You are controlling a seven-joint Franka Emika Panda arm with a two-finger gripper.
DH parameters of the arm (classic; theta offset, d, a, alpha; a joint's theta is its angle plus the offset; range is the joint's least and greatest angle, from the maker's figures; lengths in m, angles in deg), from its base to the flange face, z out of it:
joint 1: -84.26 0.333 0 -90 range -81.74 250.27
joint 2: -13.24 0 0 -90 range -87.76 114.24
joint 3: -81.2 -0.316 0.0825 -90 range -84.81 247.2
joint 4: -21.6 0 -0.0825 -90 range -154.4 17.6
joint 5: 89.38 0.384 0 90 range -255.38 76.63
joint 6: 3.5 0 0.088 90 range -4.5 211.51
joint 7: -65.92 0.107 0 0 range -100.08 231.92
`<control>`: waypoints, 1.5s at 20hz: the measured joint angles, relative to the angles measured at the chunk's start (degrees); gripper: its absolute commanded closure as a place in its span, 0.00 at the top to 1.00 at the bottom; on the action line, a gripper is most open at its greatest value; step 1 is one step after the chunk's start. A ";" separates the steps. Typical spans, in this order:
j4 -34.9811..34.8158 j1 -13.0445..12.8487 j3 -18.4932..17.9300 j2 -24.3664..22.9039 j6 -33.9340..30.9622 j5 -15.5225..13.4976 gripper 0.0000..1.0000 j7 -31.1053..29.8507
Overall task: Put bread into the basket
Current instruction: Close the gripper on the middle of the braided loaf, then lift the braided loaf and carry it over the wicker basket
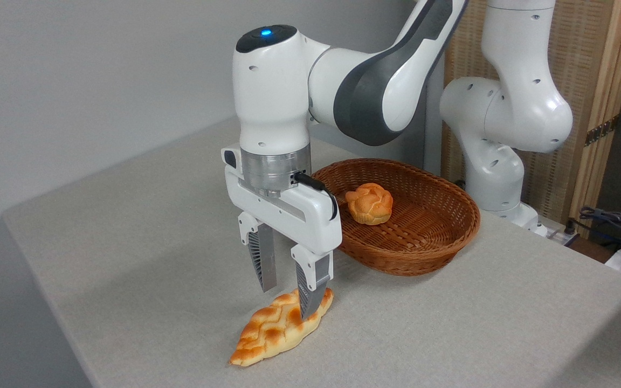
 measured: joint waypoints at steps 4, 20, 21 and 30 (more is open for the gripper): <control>-1.38 -0.01 0.00 0.18 0.00 0.02 0.99 0.03; -1.72 0.00 -0.01 2.00 2.75 0.07 0.13 0.09; -1.60 0.00 -0.01 1.99 2.75 0.07 0.13 0.09; 11.87 0.00 -0.08 -2.23 -20.97 0.08 0.16 1.95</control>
